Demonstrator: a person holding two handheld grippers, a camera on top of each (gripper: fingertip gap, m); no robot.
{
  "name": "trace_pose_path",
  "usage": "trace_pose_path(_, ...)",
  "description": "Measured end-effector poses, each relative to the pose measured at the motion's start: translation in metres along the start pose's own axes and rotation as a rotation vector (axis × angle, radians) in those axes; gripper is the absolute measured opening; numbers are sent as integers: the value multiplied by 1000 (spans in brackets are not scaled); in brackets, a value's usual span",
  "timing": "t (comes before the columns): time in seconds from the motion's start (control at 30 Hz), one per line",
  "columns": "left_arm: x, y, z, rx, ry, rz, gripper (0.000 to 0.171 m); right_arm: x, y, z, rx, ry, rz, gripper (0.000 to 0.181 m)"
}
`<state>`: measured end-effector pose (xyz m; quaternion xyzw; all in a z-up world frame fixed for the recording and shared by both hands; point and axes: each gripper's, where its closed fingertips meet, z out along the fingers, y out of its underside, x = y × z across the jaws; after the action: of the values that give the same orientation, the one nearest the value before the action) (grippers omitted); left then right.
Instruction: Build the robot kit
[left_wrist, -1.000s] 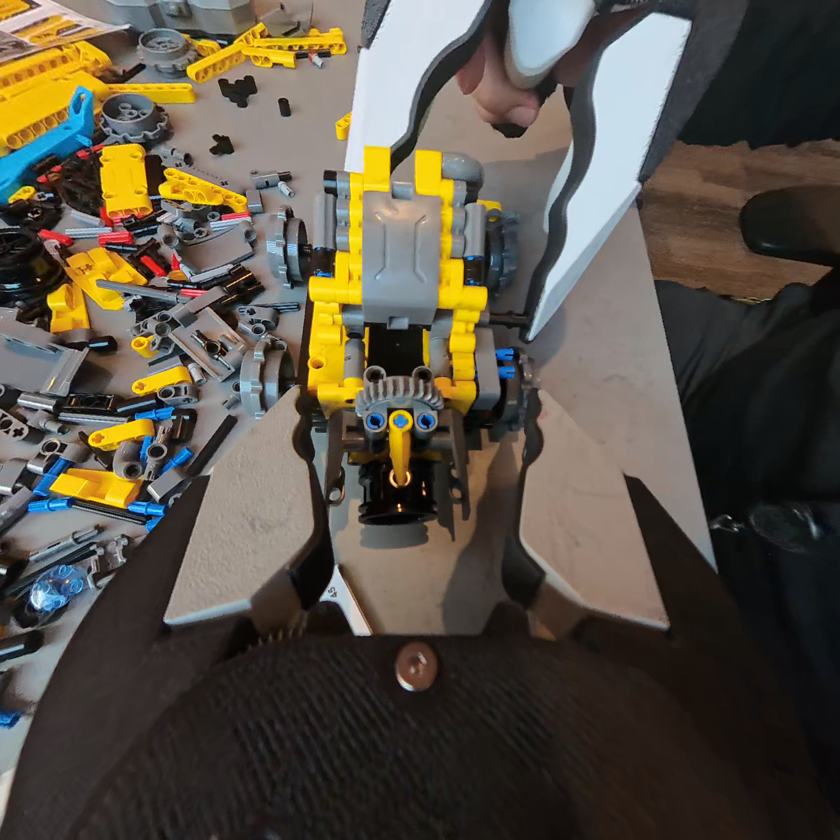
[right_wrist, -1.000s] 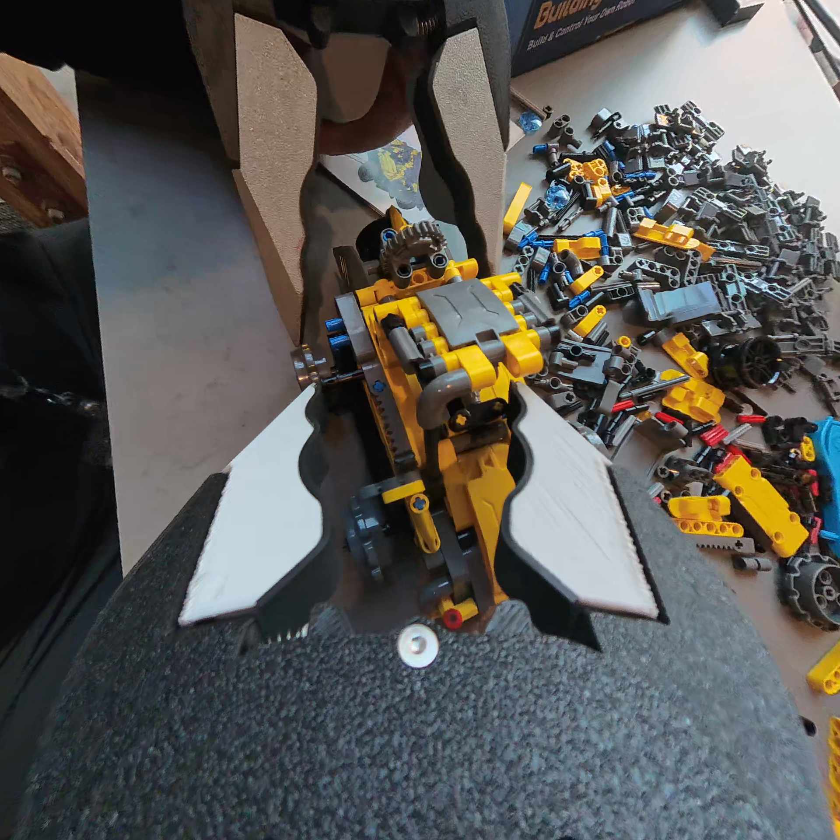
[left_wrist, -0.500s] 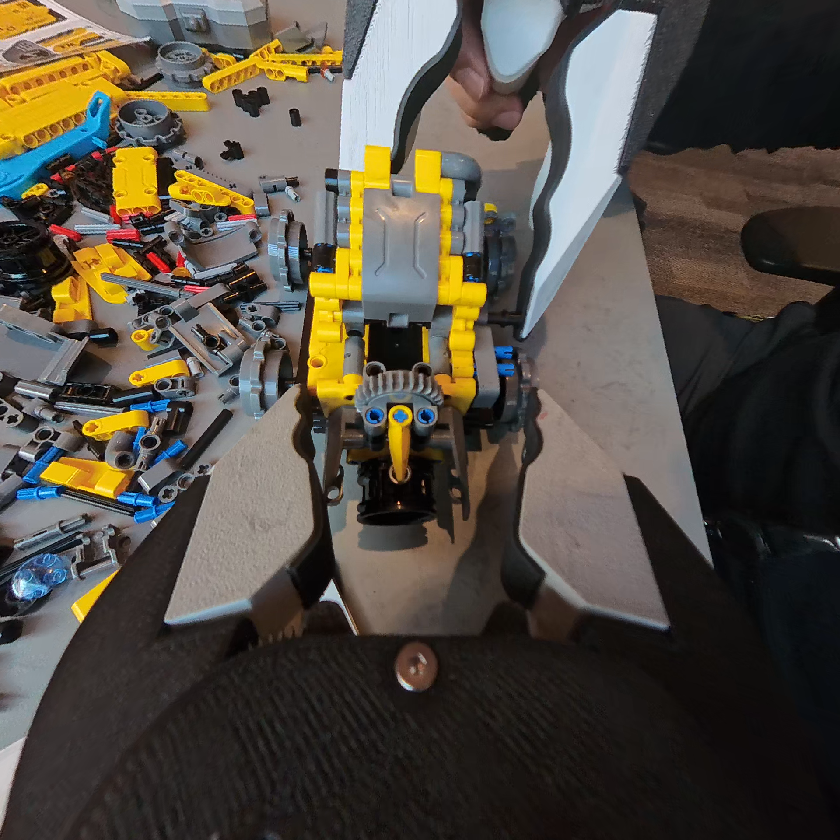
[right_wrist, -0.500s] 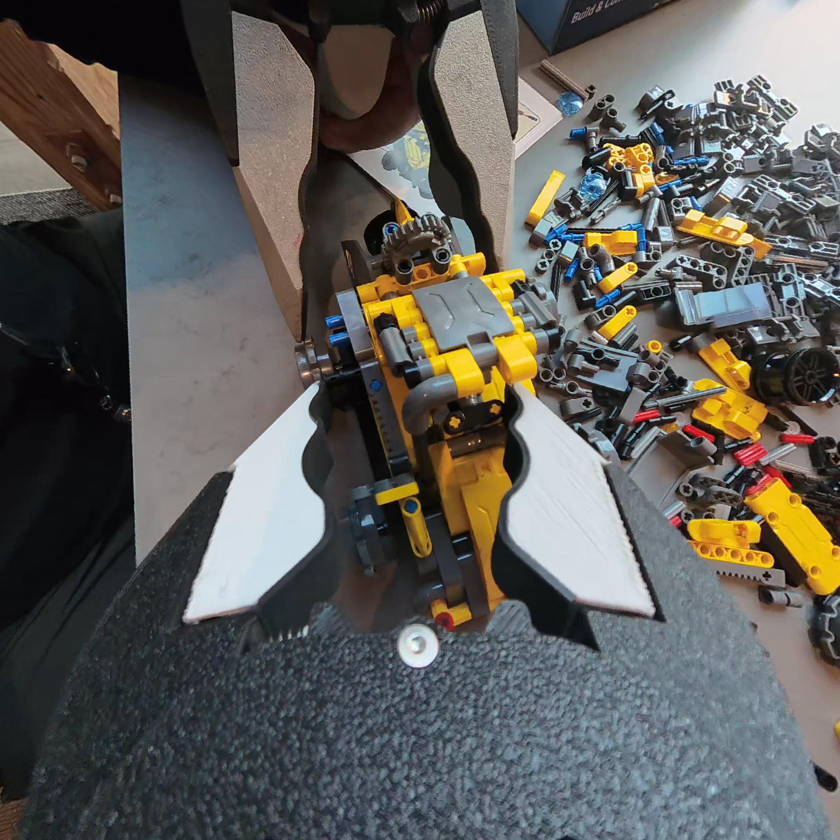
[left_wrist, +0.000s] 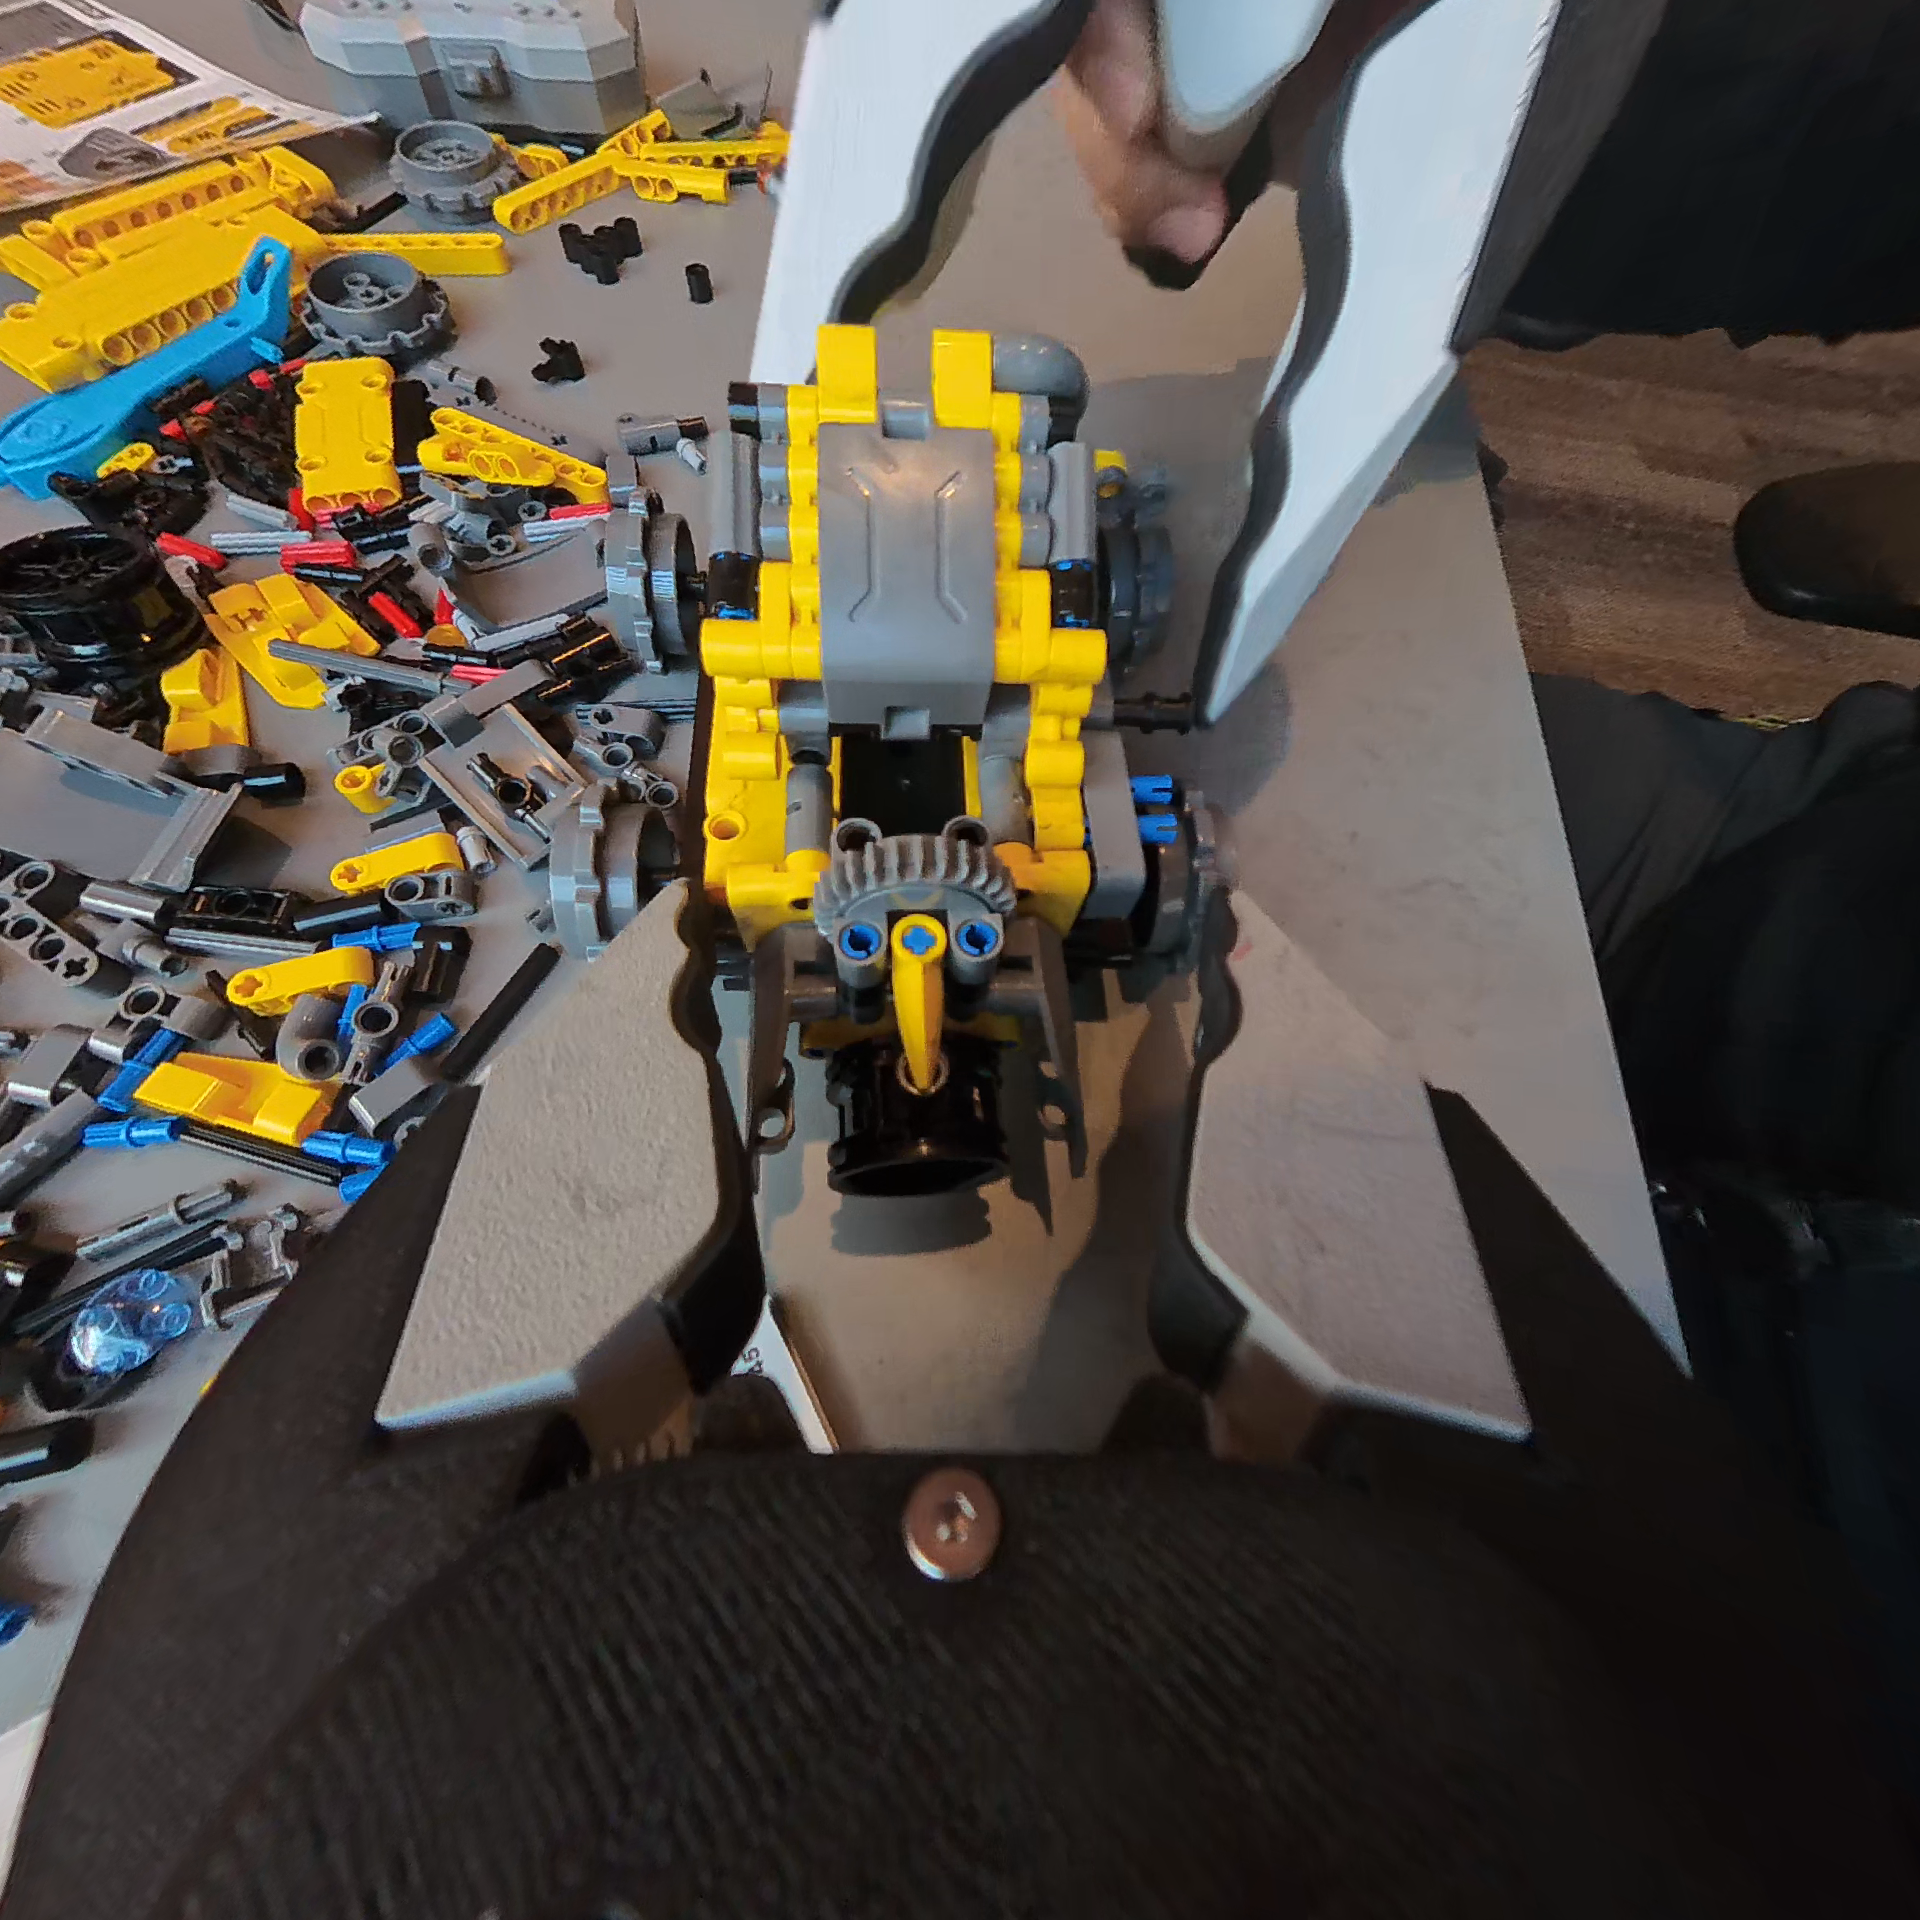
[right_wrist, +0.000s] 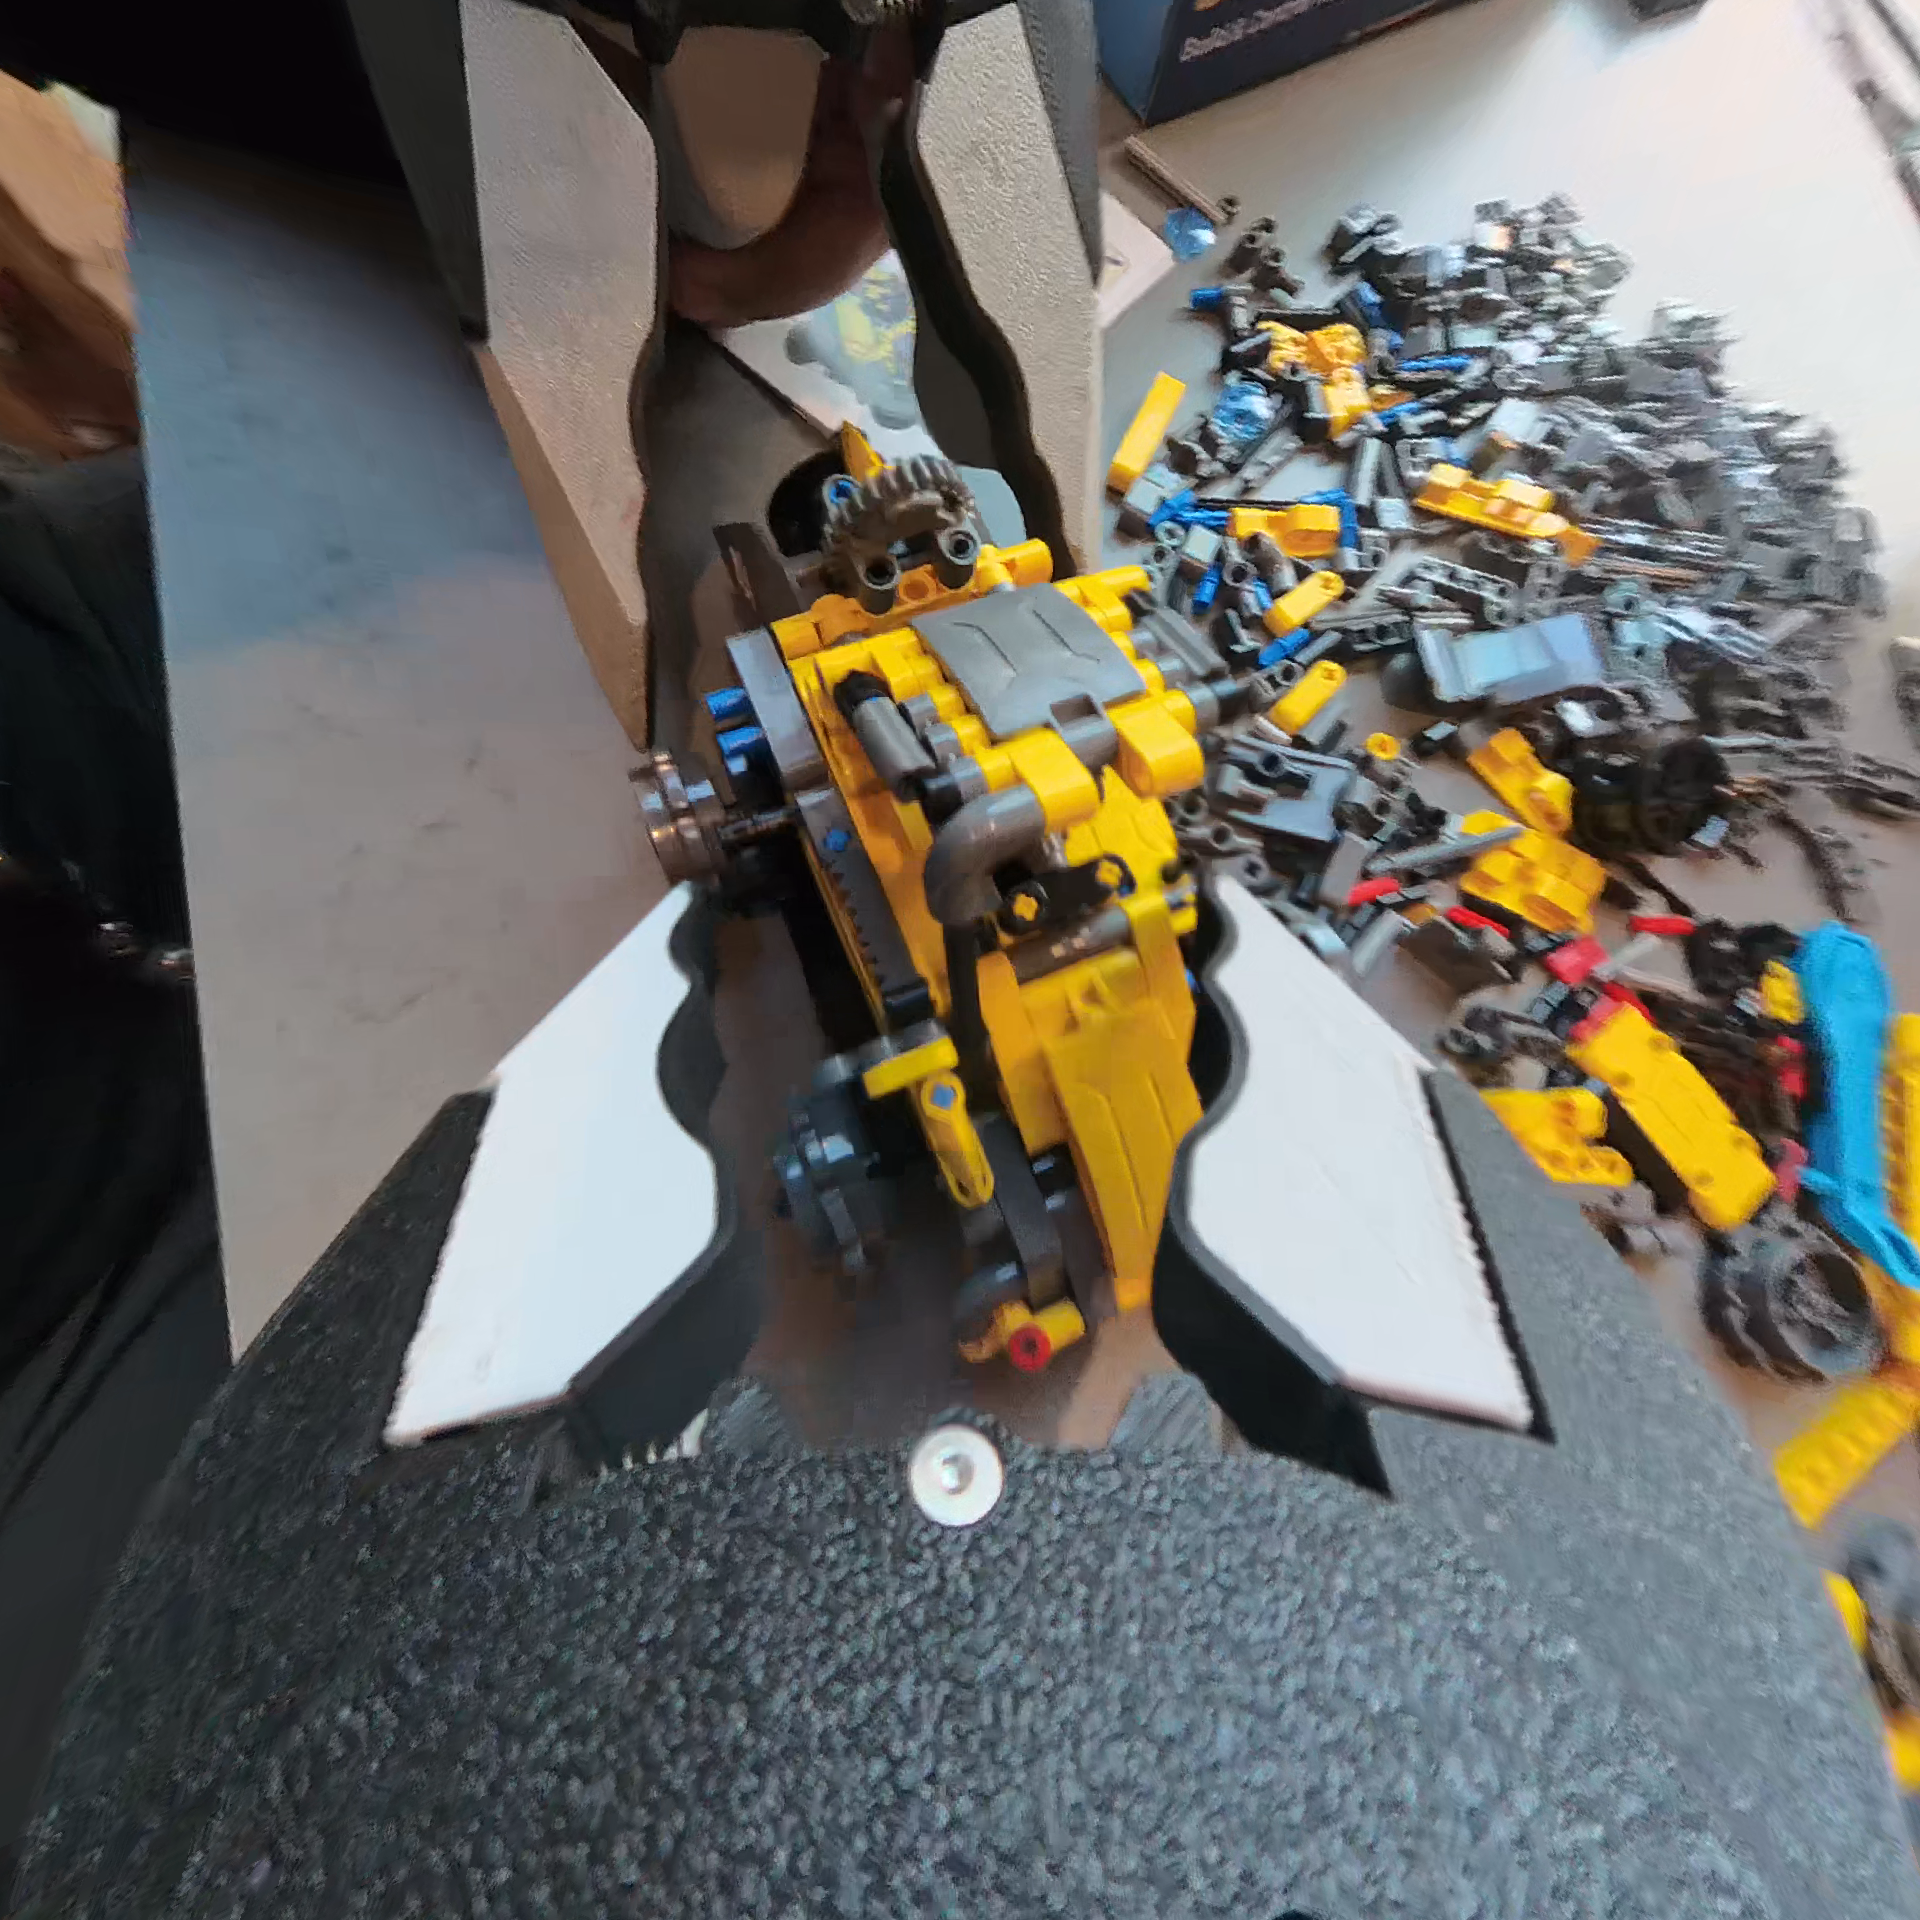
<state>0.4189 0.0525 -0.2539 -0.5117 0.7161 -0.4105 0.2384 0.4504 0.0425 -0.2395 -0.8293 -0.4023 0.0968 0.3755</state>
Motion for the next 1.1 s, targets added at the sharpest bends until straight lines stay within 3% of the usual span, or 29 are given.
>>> trace_pose_path(0.1,-3,0,-1,10,-5,-20,83,-2,5,-23,22,93,27,76)
trace_pose_path(0.17,-4,0,-2,12,-8,-26,78,-20,1,-31,50,83,19,48)
trace_pose_path(0.27,-4,0,-1,4,-19,-7,78,-28,-2,-26,3,155,-30,65)
trace_pose_path(0.43,-5,2,0,-14,-42,18,79,-18,-14,-35,40,380,-31,48)
trace_pose_path(0.5,-5,2,1,-14,-43,17,79,-32,-15,-30,49,376,-49,32)
trace_pose_path(0.67,-5,2,1,-16,-45,21,78,-34,-6,-8,-113,419,-197,36)
trace_pose_path(0.8,-6,3,0,-23,-45,26,78,-28,-8,-4,-177,459,-317,19)
trace_pose_path(1.0,-6,3,0,-21,-44,24,78,-36,-8,-6,-158,442,-291,6)
trace_pose_path(1.1,-6,3,1,-20,-42,24,78,-39,-10,-6,-152,446,-303,11)
